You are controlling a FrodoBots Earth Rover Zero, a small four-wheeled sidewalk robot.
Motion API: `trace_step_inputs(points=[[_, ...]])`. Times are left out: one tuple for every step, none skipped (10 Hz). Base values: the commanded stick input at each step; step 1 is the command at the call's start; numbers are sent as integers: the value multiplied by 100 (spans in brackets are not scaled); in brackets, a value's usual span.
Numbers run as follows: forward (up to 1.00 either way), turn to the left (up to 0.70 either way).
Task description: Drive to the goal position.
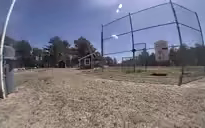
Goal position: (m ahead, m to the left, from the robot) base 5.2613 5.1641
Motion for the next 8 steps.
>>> trace_step_inputs(points=[[70,0],[70,0],[70,0],[70,0],[70,0],[70,0],[70,0],[70,0]])
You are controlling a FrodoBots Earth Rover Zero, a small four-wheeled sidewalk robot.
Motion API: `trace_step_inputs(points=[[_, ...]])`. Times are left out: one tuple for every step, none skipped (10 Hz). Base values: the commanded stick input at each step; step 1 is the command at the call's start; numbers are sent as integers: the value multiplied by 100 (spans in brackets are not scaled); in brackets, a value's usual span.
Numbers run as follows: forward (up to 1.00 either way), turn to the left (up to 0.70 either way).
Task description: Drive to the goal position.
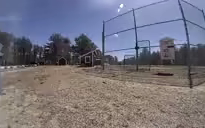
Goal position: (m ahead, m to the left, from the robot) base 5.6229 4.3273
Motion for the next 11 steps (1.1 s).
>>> trace_step_inputs(points=[[70,0],[70,0],[70,0],[70,0],[70,0],[70,0],[70,0],[70,0],[70,0],[70,0],[70,0]])
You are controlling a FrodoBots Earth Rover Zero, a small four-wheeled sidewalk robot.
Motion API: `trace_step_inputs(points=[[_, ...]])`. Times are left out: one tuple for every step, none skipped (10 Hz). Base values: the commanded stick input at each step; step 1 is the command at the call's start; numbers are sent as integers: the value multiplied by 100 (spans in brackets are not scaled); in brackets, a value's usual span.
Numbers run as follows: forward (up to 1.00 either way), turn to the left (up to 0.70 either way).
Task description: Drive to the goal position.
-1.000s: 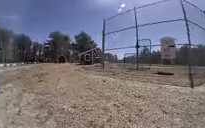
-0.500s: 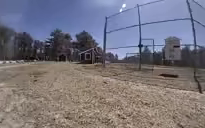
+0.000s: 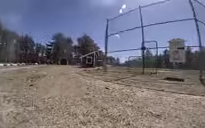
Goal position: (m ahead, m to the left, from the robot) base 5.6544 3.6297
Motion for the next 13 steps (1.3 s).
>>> trace_step_inputs(points=[[70,0],[70,0],[70,0],[70,0],[70,0],[70,0],[70,0],[70,9],[70,31],[70,35],[70,35],[70,35],[70,35]])
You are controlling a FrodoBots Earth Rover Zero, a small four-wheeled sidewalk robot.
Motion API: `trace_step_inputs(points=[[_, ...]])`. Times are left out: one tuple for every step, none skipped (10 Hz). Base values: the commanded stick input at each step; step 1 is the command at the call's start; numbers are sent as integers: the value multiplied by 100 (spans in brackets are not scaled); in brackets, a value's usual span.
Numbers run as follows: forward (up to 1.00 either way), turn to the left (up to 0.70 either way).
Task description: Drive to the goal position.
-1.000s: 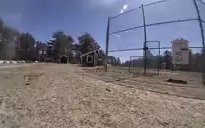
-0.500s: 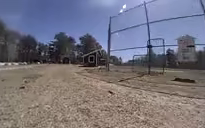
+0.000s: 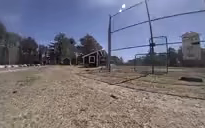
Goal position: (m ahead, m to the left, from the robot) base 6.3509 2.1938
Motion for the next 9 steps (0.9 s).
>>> trace_step_inputs(points=[[70,35],[70,35],[70,35],[70,35],[70,35],[70,35],[70,35],[70,35],[70,26]])
